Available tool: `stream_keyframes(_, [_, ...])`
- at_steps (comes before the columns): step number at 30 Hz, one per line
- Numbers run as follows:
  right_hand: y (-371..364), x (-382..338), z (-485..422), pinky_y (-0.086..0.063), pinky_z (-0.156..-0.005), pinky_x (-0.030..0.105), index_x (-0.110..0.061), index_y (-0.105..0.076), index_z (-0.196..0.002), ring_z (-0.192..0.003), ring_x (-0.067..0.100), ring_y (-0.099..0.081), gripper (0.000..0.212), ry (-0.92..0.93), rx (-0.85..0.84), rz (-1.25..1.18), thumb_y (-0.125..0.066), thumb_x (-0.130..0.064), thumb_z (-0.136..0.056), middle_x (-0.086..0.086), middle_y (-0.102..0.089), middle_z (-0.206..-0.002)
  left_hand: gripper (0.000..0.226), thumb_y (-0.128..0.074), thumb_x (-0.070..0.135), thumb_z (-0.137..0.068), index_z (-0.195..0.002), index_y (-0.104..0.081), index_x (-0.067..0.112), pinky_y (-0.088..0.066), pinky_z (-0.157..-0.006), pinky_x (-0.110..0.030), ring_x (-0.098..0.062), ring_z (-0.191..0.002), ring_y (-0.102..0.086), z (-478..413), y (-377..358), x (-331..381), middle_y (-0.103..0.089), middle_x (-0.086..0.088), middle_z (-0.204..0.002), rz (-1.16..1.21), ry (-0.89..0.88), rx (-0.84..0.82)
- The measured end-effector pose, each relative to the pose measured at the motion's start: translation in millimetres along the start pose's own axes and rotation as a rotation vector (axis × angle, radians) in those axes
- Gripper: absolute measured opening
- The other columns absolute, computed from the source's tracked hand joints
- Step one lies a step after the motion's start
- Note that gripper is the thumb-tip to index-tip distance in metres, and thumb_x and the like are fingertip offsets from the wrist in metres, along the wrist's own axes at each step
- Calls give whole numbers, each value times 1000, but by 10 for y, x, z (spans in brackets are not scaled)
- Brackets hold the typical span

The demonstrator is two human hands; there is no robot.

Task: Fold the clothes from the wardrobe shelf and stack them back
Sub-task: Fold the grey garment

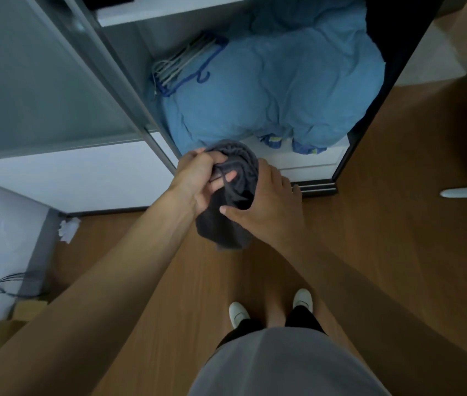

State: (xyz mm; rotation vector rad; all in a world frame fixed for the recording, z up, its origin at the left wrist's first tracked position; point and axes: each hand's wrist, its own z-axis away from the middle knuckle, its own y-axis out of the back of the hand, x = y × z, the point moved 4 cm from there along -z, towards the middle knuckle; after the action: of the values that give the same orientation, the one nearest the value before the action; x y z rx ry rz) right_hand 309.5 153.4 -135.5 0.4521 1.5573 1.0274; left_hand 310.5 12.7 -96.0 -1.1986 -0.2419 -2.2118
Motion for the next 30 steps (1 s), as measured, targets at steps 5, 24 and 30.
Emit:
stream_keyframes(5, [-124, 187, -79, -35, -108, 58, -17, -22, -151, -130, 34, -45, 91, -55, 24, 174, -70, -45, -80, 10, -44, -141, 36, -59, -6, -89, -125, -56, -3, -58, -59, -23, -17, -75, -73, 63, -76, -32, -72, -13, -96, 31, -19, -13])
stream_keyframes(24, [400, 310, -275, -54, -93, 32, -13, -66, -107, -102, 21, -66, 41, -182, -26, -1118, -48, 17, -85, 5, -71, -101, 69, -81, 24, -80, -141, -48, 22, -51, -97, -30, -15, -113, -60, -275, 799, -531, -59, 0, -126, -490, -163, -278])
stream_keyframes(30, [523, 361, -139, -54, -82, 24, -13, -63, -108, -95, 14, -68, 44, -151, -207, -1106, -47, 18, -81, 2, -72, -95, 25, -72, 11, -88, -112, -68, 19, -55, -80, -16, -10, -107, -68, -377, 258, -769, -76, 12, -101, -332, -248, -427])
